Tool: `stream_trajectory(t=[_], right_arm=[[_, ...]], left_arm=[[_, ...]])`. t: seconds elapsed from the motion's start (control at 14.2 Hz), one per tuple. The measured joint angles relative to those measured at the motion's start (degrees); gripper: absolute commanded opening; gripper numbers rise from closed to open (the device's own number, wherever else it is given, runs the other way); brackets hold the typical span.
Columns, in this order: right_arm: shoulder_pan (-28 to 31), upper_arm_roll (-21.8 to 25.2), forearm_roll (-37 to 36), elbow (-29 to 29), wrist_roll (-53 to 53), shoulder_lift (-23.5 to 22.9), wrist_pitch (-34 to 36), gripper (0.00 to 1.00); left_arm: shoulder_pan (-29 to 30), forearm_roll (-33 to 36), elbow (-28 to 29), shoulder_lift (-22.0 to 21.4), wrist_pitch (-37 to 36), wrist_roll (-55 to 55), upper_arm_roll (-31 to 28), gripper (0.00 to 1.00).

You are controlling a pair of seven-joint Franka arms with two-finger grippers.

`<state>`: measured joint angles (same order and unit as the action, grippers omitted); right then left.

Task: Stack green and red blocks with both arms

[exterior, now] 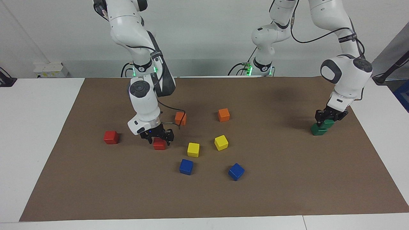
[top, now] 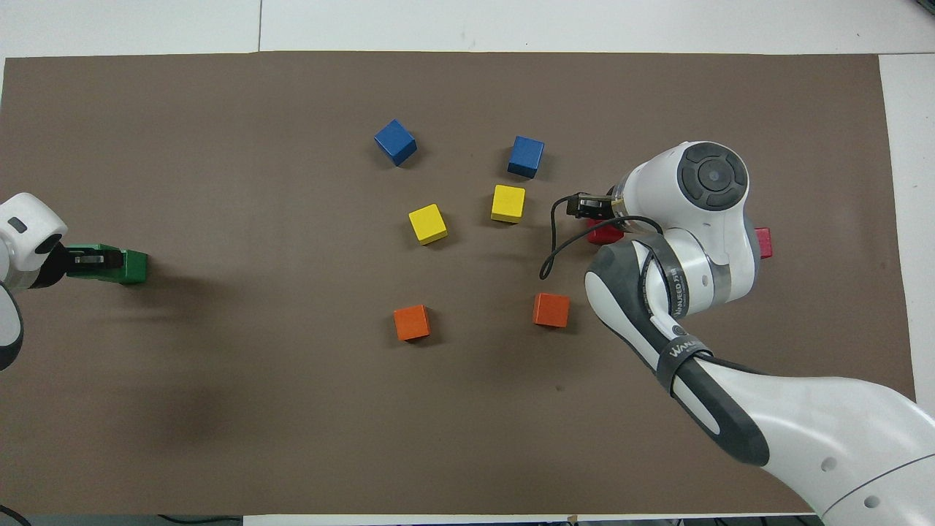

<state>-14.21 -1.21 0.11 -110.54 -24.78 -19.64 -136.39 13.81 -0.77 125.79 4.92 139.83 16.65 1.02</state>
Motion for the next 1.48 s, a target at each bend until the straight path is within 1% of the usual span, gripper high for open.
stream_trajectory(t=[0.07,0.28,0.35,0.42,0.49,0.7,0.91,1.13,1.34,1.41,1.48], right_arm=[[0.0,0.01,0.0,-0.34,0.2,0.0,0.0,0.94],[0.11,0.09,-0.02,-1.31,2.17,0.02,-0.01,0.61],[0.21,0.19,-0.02,-1.7,3.0,0.04,-0.01,0.42],[0.31,0.25,-0.02,-2.2,3.9,0.07,-0.01,0.2],[0.36,0.32,-0.02,-2.59,4.59,0.08,-0.01,0.08],[0.9,0.52,-0.12,-2.81,5.89,0.28,-0.04,0.06],[3.37,0.77,-0.27,-2.12,8.99,1.2,0.87,0.06],[8.2,0.92,-0.34,0.11,16.02,4.68,7.0,0.07],[13.31,1.01,-0.34,0.41,23.33,9.35,12.61,0.07],[14.84,1.02,-0.34,0.16,25.58,10.39,13.94,0.07],[16.05,1.02,-0.34,-0.22,27.47,11.01,14.59,0.07]], left_arm=[[0.0,-0.07,0.11,0.12,0.23,0.0,0.03,0.0],[0.0,-0.24,0.41,0.35,0.77,0.0,0.07,0.0],[0.0,-0.26,0.51,0.38,1.03,0.0,0.07,0.0],[0.0,-0.26,0.58,0.4,1.17,0.0,0.07,0.0],[0.0,-0.28,0.66,0.42,1.27,0.0,0.07,0.0],[0.05,-0.84,0.89,0.63,1.78,0.0,0.07,0.0],[0.06,-1.04,1.17,1.15,2.47,0.0,0.07,0.0],[0.06,-1.1,1.22,1.19,2.84,0.0,0.07,0.0],[0.06,-1.1,1.24,1.19,2.96,0.68,0.08,0.0],[0.07,-1.1,1.24,1.19,2.99,1.64,0.08,0.13],[0.09,-1.1,1.24,1.19,3.03,2.4,0.07,0.67]])
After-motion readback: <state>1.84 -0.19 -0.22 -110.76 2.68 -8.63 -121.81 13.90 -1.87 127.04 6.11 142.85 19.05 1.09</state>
